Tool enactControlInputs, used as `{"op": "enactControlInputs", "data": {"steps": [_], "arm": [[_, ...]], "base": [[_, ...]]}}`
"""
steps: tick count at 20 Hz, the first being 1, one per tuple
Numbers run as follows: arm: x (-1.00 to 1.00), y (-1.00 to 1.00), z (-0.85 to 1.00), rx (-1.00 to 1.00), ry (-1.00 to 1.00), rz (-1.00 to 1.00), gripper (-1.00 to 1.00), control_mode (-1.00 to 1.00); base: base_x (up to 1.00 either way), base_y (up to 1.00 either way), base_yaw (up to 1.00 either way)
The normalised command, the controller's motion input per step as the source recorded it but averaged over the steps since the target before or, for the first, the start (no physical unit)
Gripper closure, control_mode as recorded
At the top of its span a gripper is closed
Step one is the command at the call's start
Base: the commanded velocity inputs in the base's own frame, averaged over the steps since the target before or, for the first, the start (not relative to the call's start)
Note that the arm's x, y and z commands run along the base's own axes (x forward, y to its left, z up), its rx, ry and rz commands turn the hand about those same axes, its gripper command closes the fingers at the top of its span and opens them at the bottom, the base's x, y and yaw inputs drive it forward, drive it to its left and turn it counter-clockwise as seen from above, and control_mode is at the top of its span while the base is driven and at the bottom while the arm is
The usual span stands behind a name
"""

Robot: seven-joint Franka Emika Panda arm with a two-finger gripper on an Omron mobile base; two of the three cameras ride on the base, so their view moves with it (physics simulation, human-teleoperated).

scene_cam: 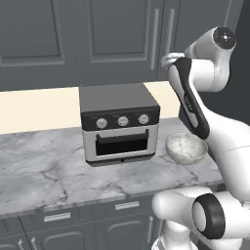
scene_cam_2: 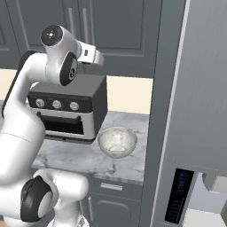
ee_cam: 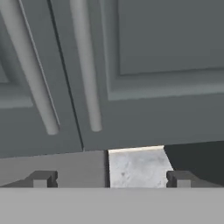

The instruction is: Open the cabinet and setup a tea strainer by placing it in the bowl upright.

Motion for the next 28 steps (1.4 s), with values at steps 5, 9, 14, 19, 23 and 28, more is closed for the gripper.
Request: {"op": "enactControlInputs", "data": {"steps": [5, 9, 14, 19, 23, 28], "arm": [[0.28, 0.0, 0.25, -0.04, 0.03, 0.01, -1.0, -1.0], [0.54, 0.08, 0.0, 0.0, 0.0, 0.0, -1.0, -1.0], [0.53, 0.02, -0.02, 0.0, 0.0, 0.0, -1.0, -1.0], [0.55, 0.0, -0.01, 0.0, -0.07, 0.05, -1.0, -1.0], [0.4, 0.0, 0.0, 0.0, -0.03, 0.02, -1.0, -1.0], [0.3, 0.0, 0.0, 0.0, 0.0, 0.0, -1.0, -1.0]], "base": [[0.0, 0.0, 0.0], [0.0, 0.0, 0.0], [0.0, 0.0, 0.0], [0.0, 0.0, 0.0], [0.0, 0.0, 0.0], [0.0, 0.0, 0.0]]}}
